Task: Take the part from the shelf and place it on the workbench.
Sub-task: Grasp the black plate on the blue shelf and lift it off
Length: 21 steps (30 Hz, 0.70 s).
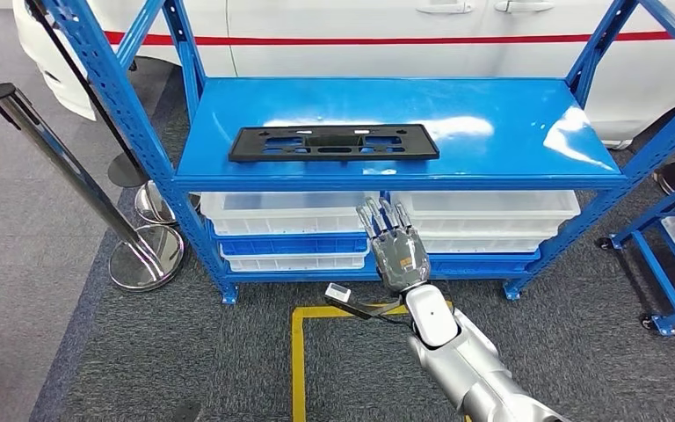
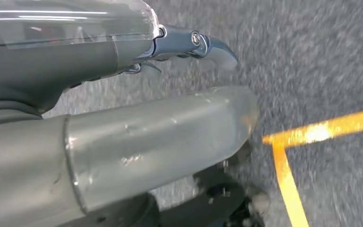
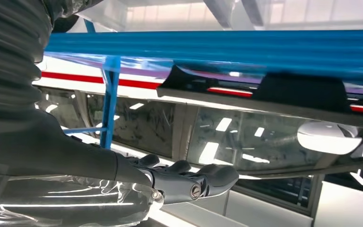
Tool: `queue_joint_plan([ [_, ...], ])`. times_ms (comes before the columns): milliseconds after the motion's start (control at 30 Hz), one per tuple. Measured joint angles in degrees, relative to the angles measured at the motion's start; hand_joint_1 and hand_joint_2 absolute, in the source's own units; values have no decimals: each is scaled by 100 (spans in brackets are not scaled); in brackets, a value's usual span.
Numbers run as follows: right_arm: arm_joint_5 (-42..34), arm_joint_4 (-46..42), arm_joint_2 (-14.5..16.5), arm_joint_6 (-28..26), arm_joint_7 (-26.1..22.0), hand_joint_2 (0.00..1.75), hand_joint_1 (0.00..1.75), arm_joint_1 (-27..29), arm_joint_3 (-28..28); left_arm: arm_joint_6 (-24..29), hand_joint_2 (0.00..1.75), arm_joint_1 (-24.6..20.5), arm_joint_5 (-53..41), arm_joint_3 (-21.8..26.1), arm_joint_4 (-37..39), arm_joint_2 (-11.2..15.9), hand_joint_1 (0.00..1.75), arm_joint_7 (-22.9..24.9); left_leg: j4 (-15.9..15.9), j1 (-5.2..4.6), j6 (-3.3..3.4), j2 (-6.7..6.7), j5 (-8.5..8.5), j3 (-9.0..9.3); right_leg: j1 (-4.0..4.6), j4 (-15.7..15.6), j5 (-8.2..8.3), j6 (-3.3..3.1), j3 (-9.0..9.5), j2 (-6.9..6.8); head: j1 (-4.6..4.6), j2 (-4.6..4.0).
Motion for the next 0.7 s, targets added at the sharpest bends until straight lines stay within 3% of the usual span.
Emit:
queue_joint_plan([
  [33,0,-2,-1,1,-25,175,0,14,-15,-25,0,-1,-21,-15,0,-4,0,-8,4,-5,7,2,-4,-1,-3,322,-99,7,-167,-1,1,0],
  [67,0,-3,-2,1,-52,175,0,30,-33,-47,0,0,-33,-26,0,-10,0,-16,10,-8,11,1,-9,0,-6,474,-92,10,-253,-1,1,0],
  [100,-1,-5,-2,0,-80,175,0,43,-56,-66,0,0,-44,-33,0,-18,0,-25,18,-9,10,-2,-16,4,-7,407,23,8,-233,-3,1,0],
  [167,-2,-20,-1,0,-135,175,0,56,-108,-91,0,-3,-62,-46,0,-39,0,-37,42,-10,-7,-7,-45,17,-8,-261,421,-13,73,-10,1,0],
  [233,-3,-49,4,-1,-172,175,0,59,-155,-110,0,-18,-88,-64,0,-52,0,-43,76,-37,-55,-10,-78,5,9,-899,631,-41,365,-15,0,0],
  [267,-3,-62,6,-1,-188,175,0,66,-175,-119,0,-26,-101,-72,0,-54,0,-46,85,-50,-82,-11,-88,-5,17,-1037,639,-57,420,-13,-1,0],
  [400,-2,-103,11,-1,-212,175,0,123,-237,-141,0,-41,-130,-84,0,-55,0,-60,184,-36,-200,-5,-190,-40,11,-1104,626,-178,460,4,-2,0],
  [433,-2,-123,13,-1,-215,175,0,129,-248,-144,0,-45,-133,-87,0,-56,0,-66,387,-29,-225,-4,-310,-130,-1,-1123,625,-211,480,1,-2,0],
  [500,-2,-148,16,-1,-218,175,0,149,-274,-153,0,-44,-138,-92,0,-60,0,-73,1097,-18,-260,-3,-635,-485,0,-1131,607,-254,502,-5,-3,0],
  [567,-2,-154,18,-1,-220,175,0,196,-300,-164,0,-28,-143,-96,0,-64,0,-74,1656,-13,-273,-3,-770,-805,12,-1129,585,-270,520,-4,-3,0],
  [600,-1,-160,18,-1,-218,175,0,222,-309,-169,0,-19,-146,-97,0,-64,0,-74,1651,-14,-265,-3,-678,-833,15,-1128,571,-269,536,1,-3,0],
  [633,-1,-174,18,-1,-211,175,0,244,-314,-176,0,-16,-151,-98,0,-64,0,-75,1403,-16,-244,-3,-478,-738,18,-1127,553,-261,562,7,-3,0],
  [700,0,-215,18,-1,-191,175,0,264,-319,-190,0,-22,-163,-98,0,-64,0,-76,616,-39,-172,-2,-68,-388,29,-1125,510,-231,618,16,-3,0],
])
